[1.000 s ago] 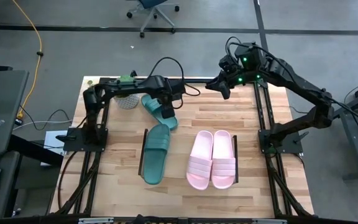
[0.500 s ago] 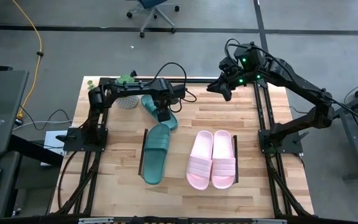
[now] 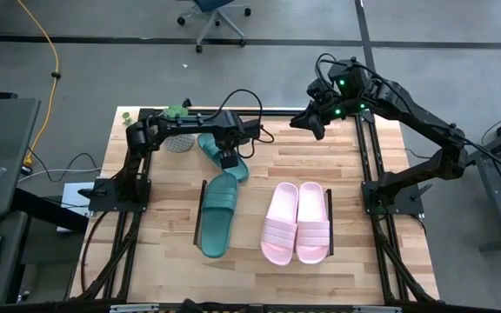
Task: Pick and place slides into the shelf
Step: Put the green slide on the shelf
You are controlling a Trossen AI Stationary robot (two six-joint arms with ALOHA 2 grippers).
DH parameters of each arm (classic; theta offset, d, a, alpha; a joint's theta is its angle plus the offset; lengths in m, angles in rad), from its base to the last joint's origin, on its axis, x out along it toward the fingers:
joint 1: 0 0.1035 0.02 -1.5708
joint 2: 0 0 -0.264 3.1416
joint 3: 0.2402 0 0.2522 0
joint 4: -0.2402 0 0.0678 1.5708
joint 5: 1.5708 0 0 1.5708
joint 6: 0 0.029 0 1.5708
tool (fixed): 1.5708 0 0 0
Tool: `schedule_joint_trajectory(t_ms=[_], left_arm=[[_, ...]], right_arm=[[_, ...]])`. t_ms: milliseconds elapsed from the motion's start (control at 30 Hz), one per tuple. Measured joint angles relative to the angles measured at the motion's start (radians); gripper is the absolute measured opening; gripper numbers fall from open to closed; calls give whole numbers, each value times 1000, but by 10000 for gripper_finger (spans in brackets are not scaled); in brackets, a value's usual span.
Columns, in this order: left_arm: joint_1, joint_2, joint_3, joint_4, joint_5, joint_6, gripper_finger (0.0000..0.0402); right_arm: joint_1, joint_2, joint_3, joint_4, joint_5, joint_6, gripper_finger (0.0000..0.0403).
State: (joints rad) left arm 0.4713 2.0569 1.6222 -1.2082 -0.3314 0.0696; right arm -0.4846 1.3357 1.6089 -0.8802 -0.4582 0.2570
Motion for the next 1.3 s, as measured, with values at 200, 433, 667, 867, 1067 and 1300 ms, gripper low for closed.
schedule_joint_trajectory(t_ms=[200, 433, 667, 867, 1067, 1300], left_arm=[[-1, 3, 0, -25, -87, 14, 199], [0, 3, -1, -21, -125, 106, 177], [0, 3, -1, -6, -133, 109, 140], [0, 3, -1, 35, -98, 109, 125], [0, 20, 0, 28, -100, 106, 148], [-1, 68, 0, -42, -139, 73, 203]], right_arm=[[0, 0, 0, 1, -6, 17, 87], [0, 0, 0, 1, -6, 34, 87], [0, 0, 0, 0, -6, 41, 87], [0, 0, 0, 0, -6, 41, 87], [0, 0, 0, 0, -6, 40, 87], [0, 0, 0, -1, -10, 31, 87]])
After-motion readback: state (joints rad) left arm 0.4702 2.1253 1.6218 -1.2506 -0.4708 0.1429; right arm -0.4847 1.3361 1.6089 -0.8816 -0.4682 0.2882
